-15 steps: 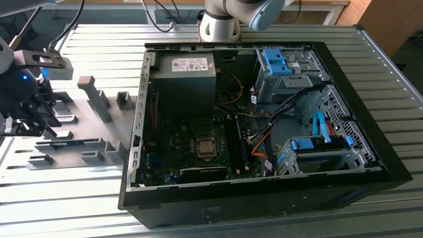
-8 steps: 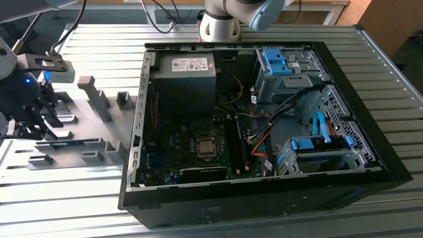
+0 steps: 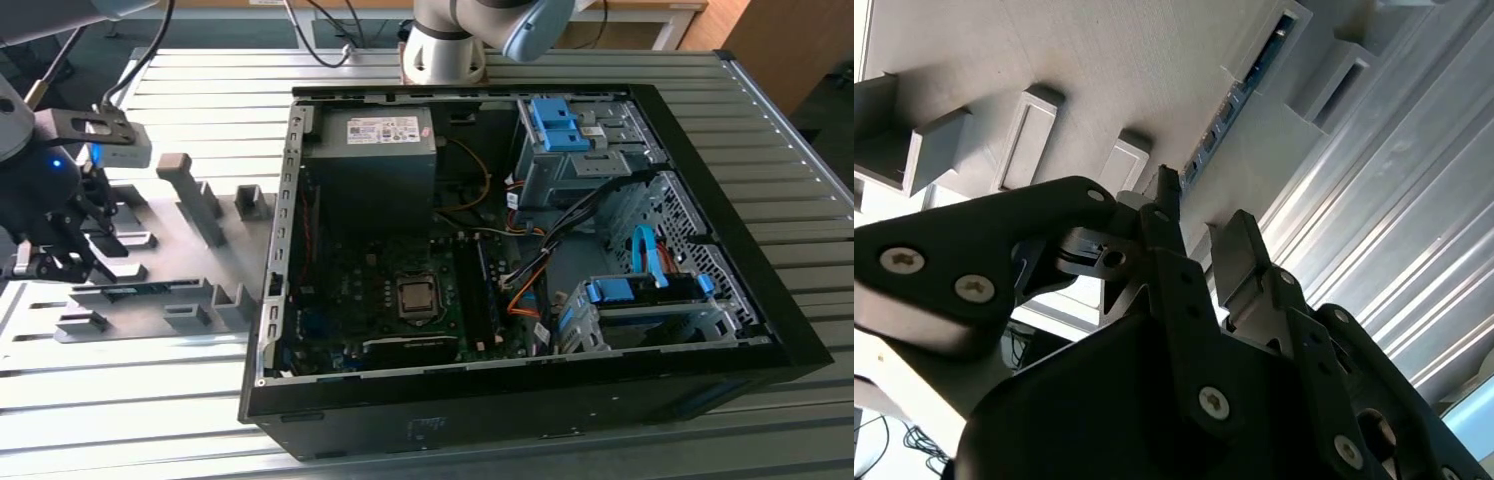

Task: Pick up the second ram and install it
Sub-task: 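Pick up the second ram and move it above second insertion slot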

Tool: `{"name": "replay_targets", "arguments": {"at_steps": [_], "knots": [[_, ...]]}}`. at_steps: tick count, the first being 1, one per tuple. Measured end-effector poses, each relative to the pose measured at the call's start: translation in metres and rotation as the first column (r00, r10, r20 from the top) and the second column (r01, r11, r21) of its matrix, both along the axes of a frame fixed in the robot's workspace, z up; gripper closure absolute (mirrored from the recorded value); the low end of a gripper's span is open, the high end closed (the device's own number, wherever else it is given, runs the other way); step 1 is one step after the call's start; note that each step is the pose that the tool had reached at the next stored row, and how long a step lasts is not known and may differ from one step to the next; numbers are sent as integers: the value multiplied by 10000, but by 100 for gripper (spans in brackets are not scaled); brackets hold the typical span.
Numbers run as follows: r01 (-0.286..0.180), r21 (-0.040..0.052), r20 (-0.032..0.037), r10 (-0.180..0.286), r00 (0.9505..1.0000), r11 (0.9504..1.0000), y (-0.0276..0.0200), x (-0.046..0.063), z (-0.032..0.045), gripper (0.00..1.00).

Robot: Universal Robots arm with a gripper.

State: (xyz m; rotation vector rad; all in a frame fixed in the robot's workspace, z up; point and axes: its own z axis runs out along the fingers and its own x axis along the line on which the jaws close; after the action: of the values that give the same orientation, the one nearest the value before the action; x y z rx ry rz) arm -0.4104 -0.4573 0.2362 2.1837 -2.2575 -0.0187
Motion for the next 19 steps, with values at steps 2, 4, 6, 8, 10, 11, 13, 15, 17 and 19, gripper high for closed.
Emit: {"name": "replay_targets", "arguments": {"at_steps": [2,4,6,8,10,11,13,15,17,19], "knots": [[0,2,3,0,10000,10000,0,0,-11,59],[0,-1,-3,0,10000,10000,0,0,-27,59],[-1,0,-3,1,10000,10000,0,0,-52,59],[-1,0,-4,1,10000,10000,-1,0,-81,59],[-1,0,-4,1,10000,10000,-1,0,-116,59],[-1,-1,-5,1,10000,10000,-1,0,-134,59],[-1,-1,-6,1,10000,10000,-1,0,-168,59],[-1,0,-6,1,10000,10000,-1,0,-201,59],[-1,0,-6,1,10000,10000,-3,0,-235,59],[-2,0,-7,2,10000,10000,-7,0,-265,59]]}}
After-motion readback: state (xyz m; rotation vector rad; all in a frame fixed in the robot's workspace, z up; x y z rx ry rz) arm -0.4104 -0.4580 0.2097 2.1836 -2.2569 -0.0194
